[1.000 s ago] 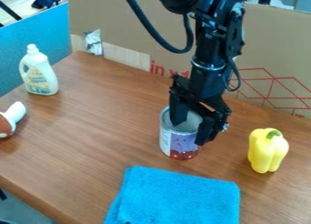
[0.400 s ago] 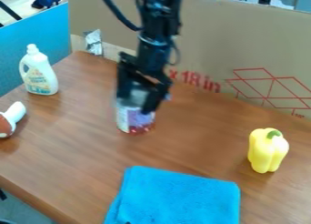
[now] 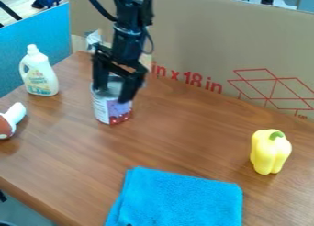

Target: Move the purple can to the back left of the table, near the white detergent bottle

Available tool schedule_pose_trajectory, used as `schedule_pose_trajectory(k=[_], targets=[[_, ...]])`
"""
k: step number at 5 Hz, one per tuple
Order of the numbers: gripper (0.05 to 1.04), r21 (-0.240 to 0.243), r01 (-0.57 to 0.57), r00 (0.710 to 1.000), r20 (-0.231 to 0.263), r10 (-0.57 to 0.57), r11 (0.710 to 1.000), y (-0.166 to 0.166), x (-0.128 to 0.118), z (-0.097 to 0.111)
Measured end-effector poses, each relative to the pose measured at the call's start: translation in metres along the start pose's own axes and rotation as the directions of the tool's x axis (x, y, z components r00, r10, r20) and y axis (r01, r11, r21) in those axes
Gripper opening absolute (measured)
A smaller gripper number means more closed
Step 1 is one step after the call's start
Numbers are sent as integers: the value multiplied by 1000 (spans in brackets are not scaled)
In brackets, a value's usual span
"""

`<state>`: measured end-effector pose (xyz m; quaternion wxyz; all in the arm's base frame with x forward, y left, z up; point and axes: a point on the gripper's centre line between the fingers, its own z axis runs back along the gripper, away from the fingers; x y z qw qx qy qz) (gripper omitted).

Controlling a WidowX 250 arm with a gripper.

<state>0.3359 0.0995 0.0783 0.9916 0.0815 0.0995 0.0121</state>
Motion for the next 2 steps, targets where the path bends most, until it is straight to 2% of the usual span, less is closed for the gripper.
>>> schedule_pose_trajectory(k=[1, 2], targets=[[1001, -18, -6, 1000, 11, 7, 1000, 9, 1, 4], [1001, -15, -5, 1000, 5, 5, 1000, 5, 0, 5]])
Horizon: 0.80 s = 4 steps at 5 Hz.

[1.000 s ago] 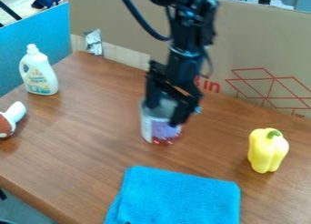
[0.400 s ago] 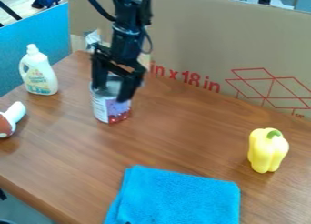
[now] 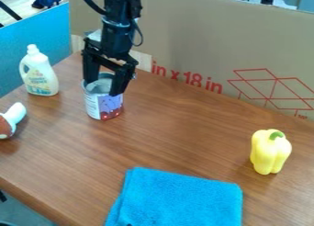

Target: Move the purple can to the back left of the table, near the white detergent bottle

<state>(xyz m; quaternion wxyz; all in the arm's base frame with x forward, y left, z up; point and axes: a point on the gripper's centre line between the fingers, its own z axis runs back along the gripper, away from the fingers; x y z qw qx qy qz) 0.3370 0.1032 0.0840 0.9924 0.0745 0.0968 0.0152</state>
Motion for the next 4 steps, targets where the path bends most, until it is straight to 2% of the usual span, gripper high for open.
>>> schedule_pose_trajectory(k=[1, 2, 3, 4], targets=[[1001, -39, 34, 997, 72, -31, 999, -12, -6, 21], [1001, -80, 117, 983, 150, -104, 990, -48, -11, 36], [1001, -95, 221, 963, 181, -202, 971, -96, -23, 37], [1001, -70, 303, 939, 194, -285, 950, -143, -29, 35]])
